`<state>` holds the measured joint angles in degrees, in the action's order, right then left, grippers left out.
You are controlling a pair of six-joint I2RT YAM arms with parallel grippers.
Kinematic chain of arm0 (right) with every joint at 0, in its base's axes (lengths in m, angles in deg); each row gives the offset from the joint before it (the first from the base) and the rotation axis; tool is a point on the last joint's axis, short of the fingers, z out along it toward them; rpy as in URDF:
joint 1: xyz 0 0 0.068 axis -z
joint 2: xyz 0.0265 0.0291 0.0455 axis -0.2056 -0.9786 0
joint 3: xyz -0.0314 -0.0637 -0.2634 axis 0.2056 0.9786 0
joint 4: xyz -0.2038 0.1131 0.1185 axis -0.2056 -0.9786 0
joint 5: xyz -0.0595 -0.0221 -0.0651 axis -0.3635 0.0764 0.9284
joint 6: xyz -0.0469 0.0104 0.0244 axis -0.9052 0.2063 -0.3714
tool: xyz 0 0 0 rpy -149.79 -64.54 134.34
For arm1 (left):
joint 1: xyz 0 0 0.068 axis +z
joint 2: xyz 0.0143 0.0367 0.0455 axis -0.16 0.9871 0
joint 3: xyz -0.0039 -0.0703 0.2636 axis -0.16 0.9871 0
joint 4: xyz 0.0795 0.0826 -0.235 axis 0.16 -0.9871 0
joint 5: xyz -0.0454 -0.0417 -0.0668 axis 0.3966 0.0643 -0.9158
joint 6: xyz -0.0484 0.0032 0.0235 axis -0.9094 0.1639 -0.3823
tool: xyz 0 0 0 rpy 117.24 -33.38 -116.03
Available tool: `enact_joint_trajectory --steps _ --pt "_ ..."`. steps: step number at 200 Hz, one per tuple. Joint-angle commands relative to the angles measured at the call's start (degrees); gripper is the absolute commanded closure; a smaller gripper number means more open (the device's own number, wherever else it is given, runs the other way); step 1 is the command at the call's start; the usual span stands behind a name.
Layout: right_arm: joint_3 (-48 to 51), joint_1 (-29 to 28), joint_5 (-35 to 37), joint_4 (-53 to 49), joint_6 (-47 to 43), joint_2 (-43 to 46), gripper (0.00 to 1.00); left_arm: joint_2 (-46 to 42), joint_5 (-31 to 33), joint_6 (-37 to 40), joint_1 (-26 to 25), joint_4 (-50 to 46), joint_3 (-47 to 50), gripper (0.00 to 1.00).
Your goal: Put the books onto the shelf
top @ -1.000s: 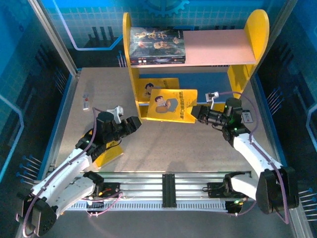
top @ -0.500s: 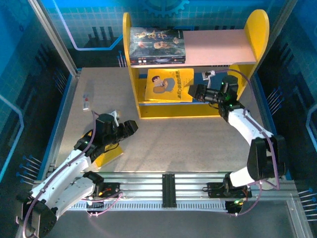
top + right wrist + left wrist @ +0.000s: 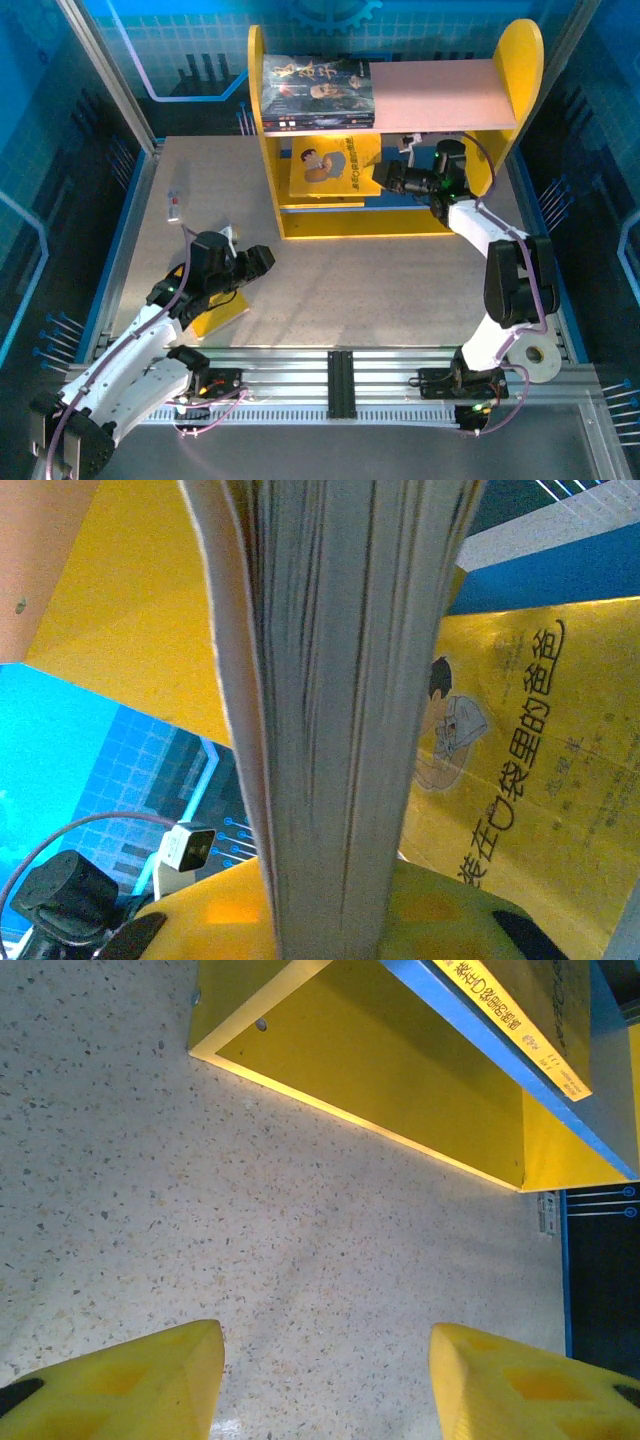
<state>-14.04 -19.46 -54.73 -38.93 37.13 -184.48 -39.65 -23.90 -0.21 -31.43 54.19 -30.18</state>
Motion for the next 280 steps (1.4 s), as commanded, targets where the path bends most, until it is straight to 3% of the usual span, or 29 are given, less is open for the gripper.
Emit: enact_joint_trajectory --steps 1,280 --pt "-4.23 -1.21 -1.94 2.88 -2.56 -0.89 0.91 -0.81 0.71 1.7 0.76 -1.59 -1.23 0.43" --pt "-10.29 -5.15 0.48 -2.05 -6.29 -9.81 0.91 -3.61 -0.06 2.67 3.14 -4.14 -0.87 0.42"
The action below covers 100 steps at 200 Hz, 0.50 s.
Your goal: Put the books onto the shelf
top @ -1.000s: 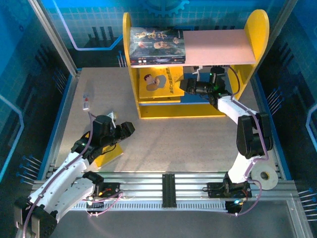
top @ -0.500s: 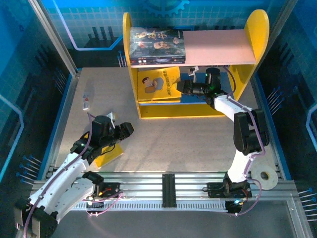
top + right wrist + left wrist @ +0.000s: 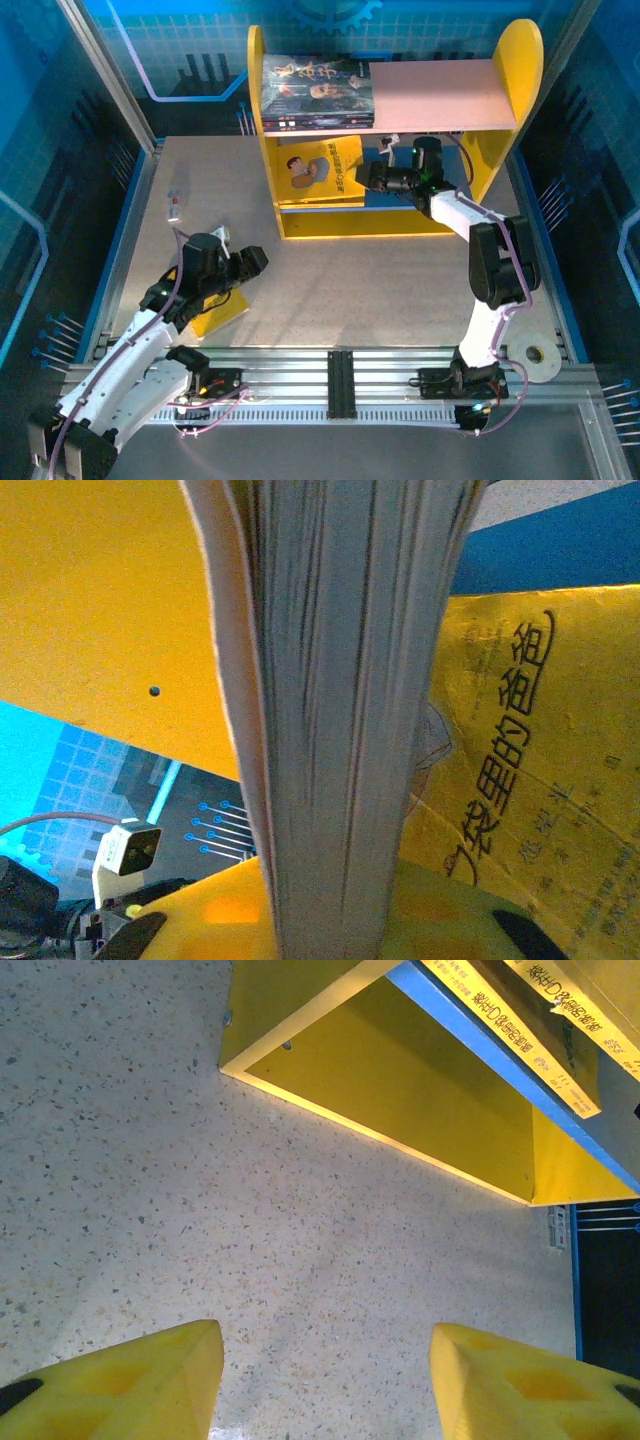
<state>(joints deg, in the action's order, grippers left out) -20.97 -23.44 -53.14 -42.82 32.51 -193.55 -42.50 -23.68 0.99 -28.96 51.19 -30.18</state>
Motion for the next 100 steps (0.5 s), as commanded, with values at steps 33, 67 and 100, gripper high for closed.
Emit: enact_joint_trajectory --steps 33,67,100 --pt "-3.8 -1.43 -1.07 -0.33 -3.22 -1.06 0.91 -0.78 -0.46 1.45 0.85 -1.1 -0.87 0.42" --pt "-4.65 -1.57 -1.3 -2.72 -4.58 -1.52 0.91 -0.66 -0.89 1.45 1.19 -0.97 -0.88 0.42" --pt "-4.73 -1.77 -1.63 -3.67 -4.79 -1.48 0.91 -0.55 -1.15 1.47 1.42 -0.62 -0.85 0.42"
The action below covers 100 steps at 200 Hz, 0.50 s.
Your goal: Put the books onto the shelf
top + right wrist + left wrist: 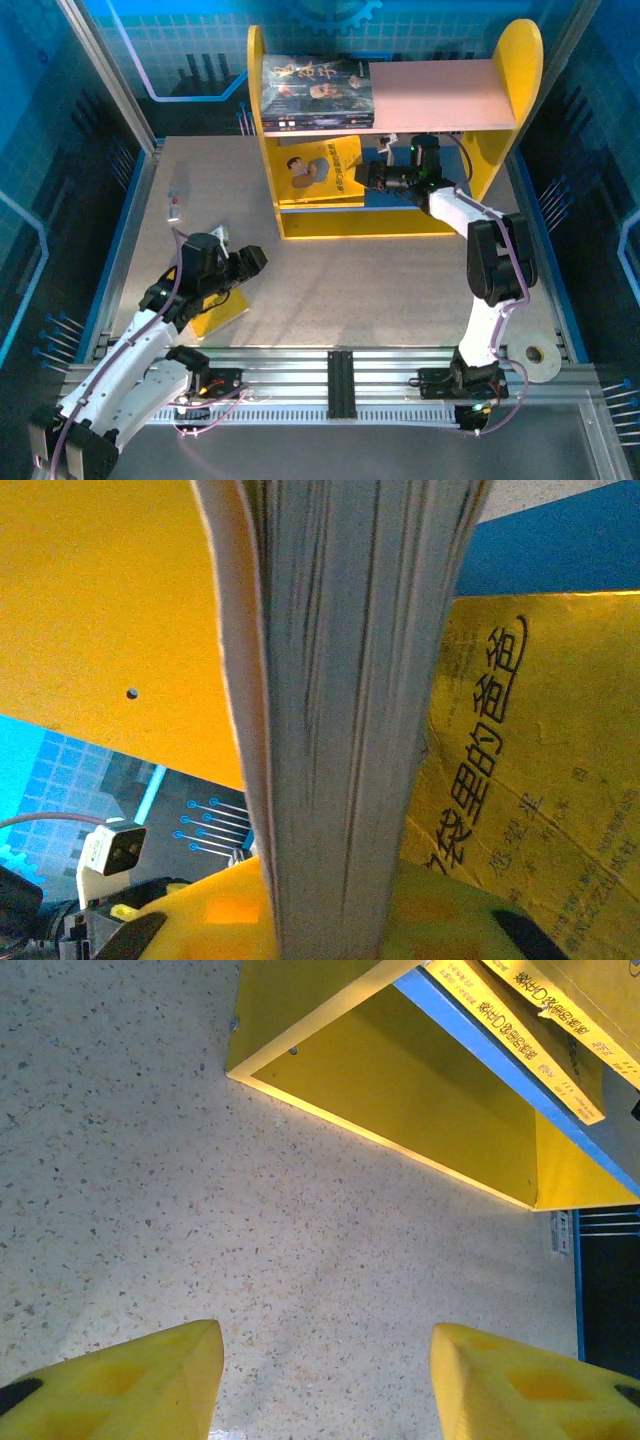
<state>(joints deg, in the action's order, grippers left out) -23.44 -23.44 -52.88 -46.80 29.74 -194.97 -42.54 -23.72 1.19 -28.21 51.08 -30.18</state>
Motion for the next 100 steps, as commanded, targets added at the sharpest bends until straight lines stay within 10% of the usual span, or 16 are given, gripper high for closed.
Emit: enact_joint_trajectory --steps 1,100 --pt "-2.23 -1.78 -1.87 0.28 -2.05 -0.04 0.91 -0.51 -1.11 1.27 0.7 -0.51 -0.86 0.42" --pt "0.2 -2.14 -3.15 7.56 6.44 -0.86 0.91 -0.19 -1.74 1.18 0.94 0.12 -1.04 0.42"
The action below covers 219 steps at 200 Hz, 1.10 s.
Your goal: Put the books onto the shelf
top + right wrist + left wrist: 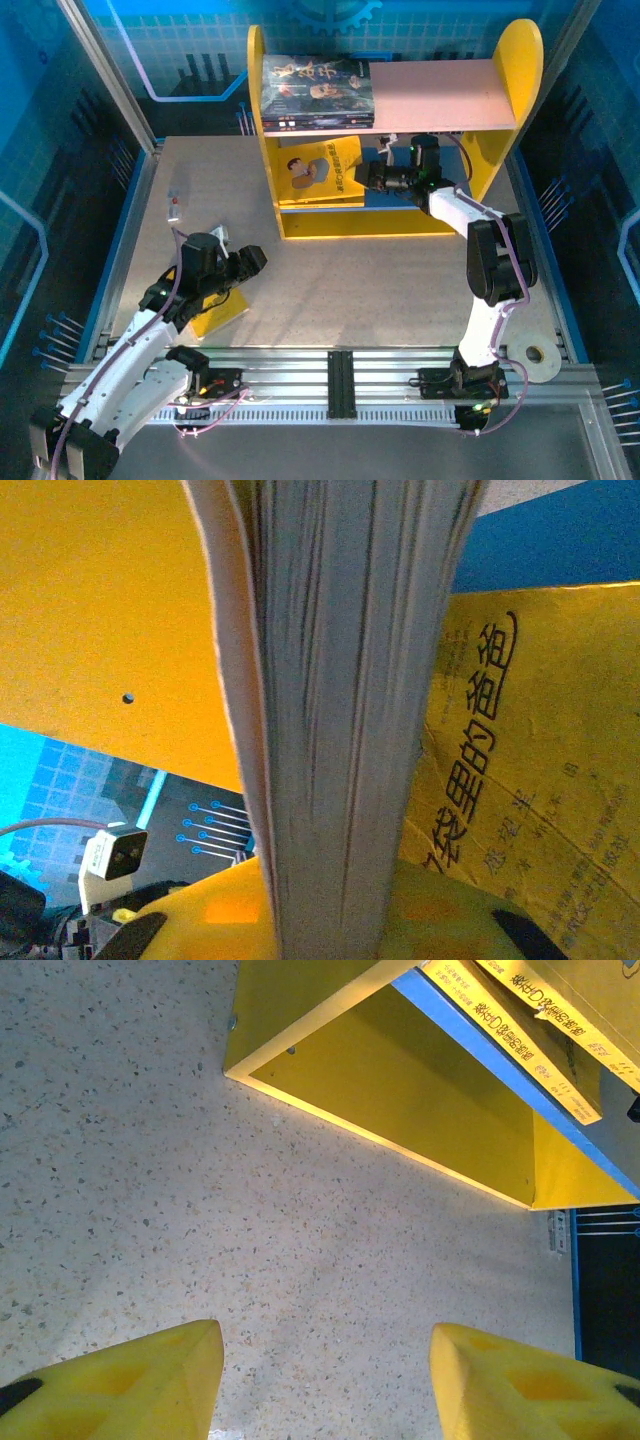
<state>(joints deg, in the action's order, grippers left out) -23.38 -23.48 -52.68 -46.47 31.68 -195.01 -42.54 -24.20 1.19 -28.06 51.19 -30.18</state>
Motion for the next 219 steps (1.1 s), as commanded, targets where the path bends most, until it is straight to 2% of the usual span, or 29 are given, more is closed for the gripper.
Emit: enact_joint_trajectory --steps 1,38,56,127,219 --pt "0.16 -2.09 -3.4 7.58 4.76 -0.88 0.91 -0.21 -1.25 1.18 0.77 0.0 -1.05 0.42" --pt "2.0 -1.57 -4.96 22.01 16.82 -3.26 0.91 -0.39 -1.26 1.27 0.81 -0.26 -1.14 0.42" --pt "2.29 -1.57 -5.22 24.61 18.81 -3.93 0.91 -0.35 -1.25 1.27 0.84 -0.27 -1.14 0.42" --pt "3.26 -1.59 -6.26 21.42 15.56 -2.67 0.91 -0.33 -1.32 1.12 0.92 -0.21 -0.88 0.42" --pt "4.06 -1.16 -6.54 9.71 6.51 1.33 0.91 -1.1 -1.43 0.83 0.92 -0.26 -0.57 0.43"
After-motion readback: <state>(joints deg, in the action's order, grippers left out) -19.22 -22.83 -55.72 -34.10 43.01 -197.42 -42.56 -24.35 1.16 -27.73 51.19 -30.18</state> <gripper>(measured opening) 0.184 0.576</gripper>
